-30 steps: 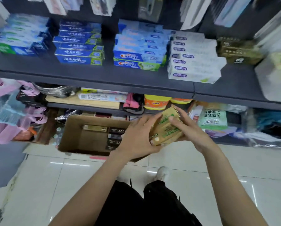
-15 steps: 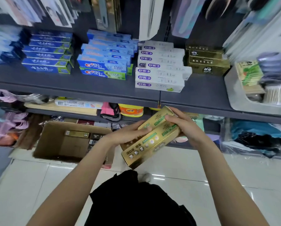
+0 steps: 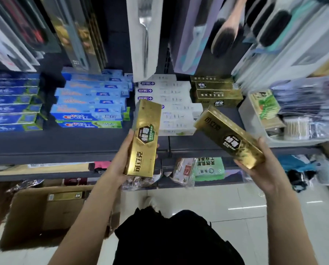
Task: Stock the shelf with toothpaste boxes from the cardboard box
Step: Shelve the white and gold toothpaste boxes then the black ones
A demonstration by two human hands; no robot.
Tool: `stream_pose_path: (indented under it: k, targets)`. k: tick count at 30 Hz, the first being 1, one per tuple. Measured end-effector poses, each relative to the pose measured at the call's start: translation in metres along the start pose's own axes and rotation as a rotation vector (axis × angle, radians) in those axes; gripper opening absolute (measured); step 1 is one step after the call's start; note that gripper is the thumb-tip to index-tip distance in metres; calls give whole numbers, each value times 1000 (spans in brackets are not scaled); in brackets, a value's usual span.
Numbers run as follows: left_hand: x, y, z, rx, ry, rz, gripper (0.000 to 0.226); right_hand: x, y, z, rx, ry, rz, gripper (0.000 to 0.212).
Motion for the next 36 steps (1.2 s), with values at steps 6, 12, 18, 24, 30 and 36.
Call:
stream_pose_path:
  k: [6,12,18,24,30,36]
  targets:
    - [23,18,7,41,-7,-3,79,-12,24,-1,-54,-77,78,90]
    - [39,32,-3,76,42,137,72,-29,67,-87,-440,-458,424,27]
    - [68,36,-16,109,29,219,68,7,147,-124,-496,-828,250,32]
    - [99,38,-27,142,35,262,71,34,175,-129,-658,-926,200,41]
    - [106,29,-41,139,26,292,78,25,188,-126,-567,-805,202,43]
    - [107,24,-39,136,1,314,74,35,193,-105,-495,-1370,136,54]
Point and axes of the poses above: each hand's wrist, its own y-axis towards the middle knuckle, its own x-axis out of the palm, z = x × y, the point moved 6 cm from there along y, towards the middle knuckle, and after that the axes turned 1 degree about -x, right-handed, at the moved point
